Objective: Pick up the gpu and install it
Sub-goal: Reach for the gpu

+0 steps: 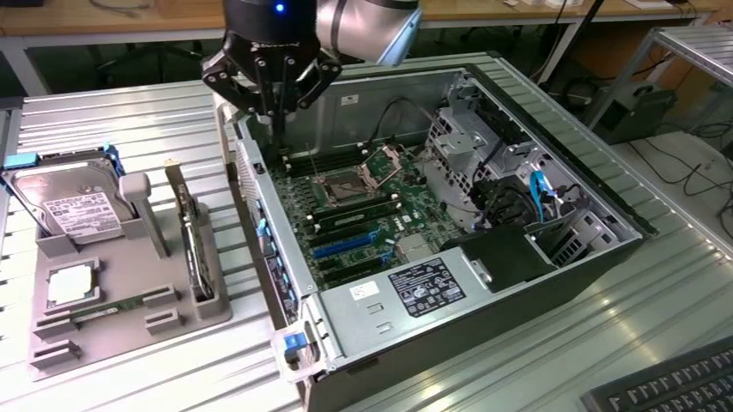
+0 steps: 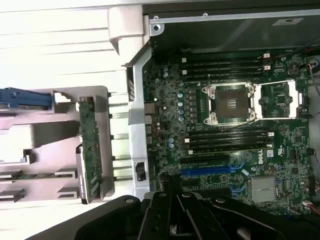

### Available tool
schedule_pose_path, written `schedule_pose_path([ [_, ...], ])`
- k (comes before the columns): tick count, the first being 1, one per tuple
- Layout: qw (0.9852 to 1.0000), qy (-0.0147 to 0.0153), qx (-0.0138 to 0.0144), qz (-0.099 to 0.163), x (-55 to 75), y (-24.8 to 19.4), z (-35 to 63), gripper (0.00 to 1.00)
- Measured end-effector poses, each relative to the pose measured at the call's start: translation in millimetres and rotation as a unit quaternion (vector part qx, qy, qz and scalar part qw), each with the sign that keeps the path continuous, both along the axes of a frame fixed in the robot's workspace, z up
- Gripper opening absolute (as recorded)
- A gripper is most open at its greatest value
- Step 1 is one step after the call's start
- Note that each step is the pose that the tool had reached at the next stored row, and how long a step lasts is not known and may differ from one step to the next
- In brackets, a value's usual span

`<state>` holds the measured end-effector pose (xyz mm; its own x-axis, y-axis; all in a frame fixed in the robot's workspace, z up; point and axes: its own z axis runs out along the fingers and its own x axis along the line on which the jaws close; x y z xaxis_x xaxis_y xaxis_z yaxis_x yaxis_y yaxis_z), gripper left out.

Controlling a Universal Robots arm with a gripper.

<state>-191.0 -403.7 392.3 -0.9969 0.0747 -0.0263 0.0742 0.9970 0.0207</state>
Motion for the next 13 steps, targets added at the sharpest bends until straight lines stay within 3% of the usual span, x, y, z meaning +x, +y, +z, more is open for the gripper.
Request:
schedule_pose_path([
  [1,1.0,0.0,-0.0018,0.0,-9.1,-0.9,-0.5,0.11],
  [13,1.0,0.0001,-0.0094,0.0,-54.3,-8.2,-8.0,0.11],
])
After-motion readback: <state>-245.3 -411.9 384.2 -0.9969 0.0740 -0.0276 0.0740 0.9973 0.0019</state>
